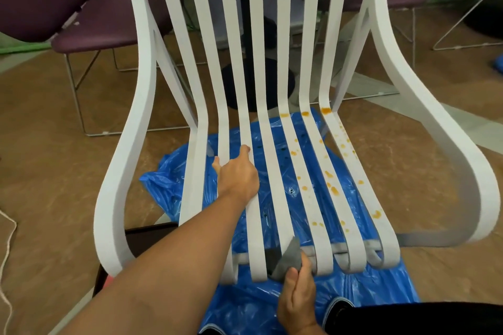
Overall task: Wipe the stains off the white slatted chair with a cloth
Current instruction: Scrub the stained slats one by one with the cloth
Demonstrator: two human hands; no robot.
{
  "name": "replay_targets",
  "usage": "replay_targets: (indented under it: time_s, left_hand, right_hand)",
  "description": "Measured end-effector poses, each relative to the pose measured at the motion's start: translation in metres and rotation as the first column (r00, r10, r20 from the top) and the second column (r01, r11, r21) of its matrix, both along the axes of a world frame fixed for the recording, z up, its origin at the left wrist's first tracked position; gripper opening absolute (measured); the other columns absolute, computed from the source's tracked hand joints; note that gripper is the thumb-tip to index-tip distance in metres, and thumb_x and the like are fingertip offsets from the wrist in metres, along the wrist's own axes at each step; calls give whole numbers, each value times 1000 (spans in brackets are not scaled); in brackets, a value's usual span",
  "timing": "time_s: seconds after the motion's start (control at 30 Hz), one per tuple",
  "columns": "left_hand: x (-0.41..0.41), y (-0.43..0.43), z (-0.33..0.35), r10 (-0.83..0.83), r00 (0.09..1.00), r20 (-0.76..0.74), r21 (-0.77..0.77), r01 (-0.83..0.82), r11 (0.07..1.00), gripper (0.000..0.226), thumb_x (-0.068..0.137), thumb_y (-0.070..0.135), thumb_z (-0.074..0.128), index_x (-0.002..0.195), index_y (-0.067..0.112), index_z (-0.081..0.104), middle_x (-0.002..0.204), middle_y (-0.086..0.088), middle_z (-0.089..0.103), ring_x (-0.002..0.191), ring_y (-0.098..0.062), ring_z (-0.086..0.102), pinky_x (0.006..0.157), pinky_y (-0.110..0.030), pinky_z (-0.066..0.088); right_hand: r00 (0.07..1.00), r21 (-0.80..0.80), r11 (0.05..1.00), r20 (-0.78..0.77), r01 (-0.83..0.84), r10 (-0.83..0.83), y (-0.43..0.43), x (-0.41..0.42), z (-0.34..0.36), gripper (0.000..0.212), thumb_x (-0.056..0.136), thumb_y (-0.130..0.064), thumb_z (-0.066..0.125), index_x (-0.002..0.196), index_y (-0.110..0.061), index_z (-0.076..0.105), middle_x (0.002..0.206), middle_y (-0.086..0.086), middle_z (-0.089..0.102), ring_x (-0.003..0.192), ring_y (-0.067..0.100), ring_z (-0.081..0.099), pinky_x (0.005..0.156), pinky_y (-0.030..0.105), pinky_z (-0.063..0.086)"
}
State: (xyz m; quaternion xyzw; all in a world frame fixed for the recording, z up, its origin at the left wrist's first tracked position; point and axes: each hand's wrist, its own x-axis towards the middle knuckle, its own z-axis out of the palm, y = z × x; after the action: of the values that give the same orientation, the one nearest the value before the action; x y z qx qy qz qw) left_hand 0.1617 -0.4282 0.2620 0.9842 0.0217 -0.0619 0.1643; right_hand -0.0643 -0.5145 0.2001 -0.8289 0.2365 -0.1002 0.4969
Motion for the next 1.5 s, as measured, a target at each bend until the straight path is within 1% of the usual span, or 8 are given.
replay_targets:
  time_s: [0.1, 0.27, 0.4, 0.53, 0.8, 0.97, 1.2, 1.5]
  left_hand:
    - [-1, 0, -1, 3, 1000, -8, -5, -3, 1000, 59, 86, 1, 47, 140, 25, 38, 66, 7, 61, 73, -18, 60, 123, -52, 7]
    - [3, 2, -1, 16, 1000, -4, -7, -16, 1000, 59, 87, 2, 49, 140, 27, 38, 64, 7, 61, 70, -18, 61, 123, -52, 6]
    - [3, 2, -2, 17, 1000, 19, 1, -17, 1000, 58, 89, 4, 50, 141, 27, 38, 64, 7, 61, 72, -17, 63, 123, -51, 5]
    - [2, 0, -3, 21, 999, 25, 9, -22, 1000, 58, 90, 4, 51, 142, 27, 38, 63, 7, 60, 74, -16, 64, 124, -50, 5]
    - [7, -1, 0, 54, 999, 0, -12, -54, 998, 49, 93, 10, 44, 139, 26, 37, 60, 5, 60, 74, -16, 64, 124, -49, 3]
    - [7, 1, 4, 17, 1000, -13, 19, -17, 1000, 59, 88, 7, 52, 141, 24, 33, 64, 6, 60, 75, -16, 64, 124, -50, 2]
    - [8, 1, -1, 19, 1000, 1, 15, -19, 1000, 63, 89, 6, 52, 146, 26, 32, 64, 8, 59, 73, -14, 63, 125, -50, 2]
    - [10, 0, -2, 33, 999, -16, 19, -33, 999, 68, 87, 5, 55, 147, 26, 30, 63, 7, 59, 71, -13, 63, 125, -49, 1]
  right_hand:
    - [999, 17, 999, -11, 39, -39, 3, 3, 6, 71, 92, -66, 18, 138, -22, 49, 109, -4, 61, 89, 17, 61, 76, 27, 45]
    - [997, -48, 998, -52, 48, -51, 6, 26, 24, 62, 95, -57, 18, 118, -17, 59, 84, -3, 66, 74, 21, 61, 63, 33, 44]
    - [950, -130, 978, -289, -163, 120, 0, 62, 50, 37, 101, -45, 13, 95, -23, 42, 72, -3, 57, 69, 21, 57, 64, 40, 44]
    - [873, -78, 951, -426, -298, 239, -9, 119, 65, 29, 107, -36, 15, 94, -20, 36, 79, 0, 55, 71, 18, 56, 67, 38, 46]
    - [871, -87, 975, -472, -202, 139, -2, 241, 60, 38, 107, -32, 17, 117, -9, 45, 97, 9, 56, 78, 23, 52, 67, 36, 38]
    - [868, -142, 967, -481, -214, 121, 2, 308, 53, 33, 104, -21, 37, 132, -3, 41, 125, 16, 56, 112, 33, 58, 72, 37, 39]
    - [878, -138, 948, -434, -288, 204, -2, 364, 48, 30, 99, -17, 45, 126, -9, 57, 125, 11, 56, 114, 25, 54, 86, 30, 47]
    - [882, -296, 894, -432, -337, 189, -4, 389, 50, 46, 92, -6, 58, 133, 5, 41, 121, 16, 58, 109, 27, 63, 80, 31, 52]
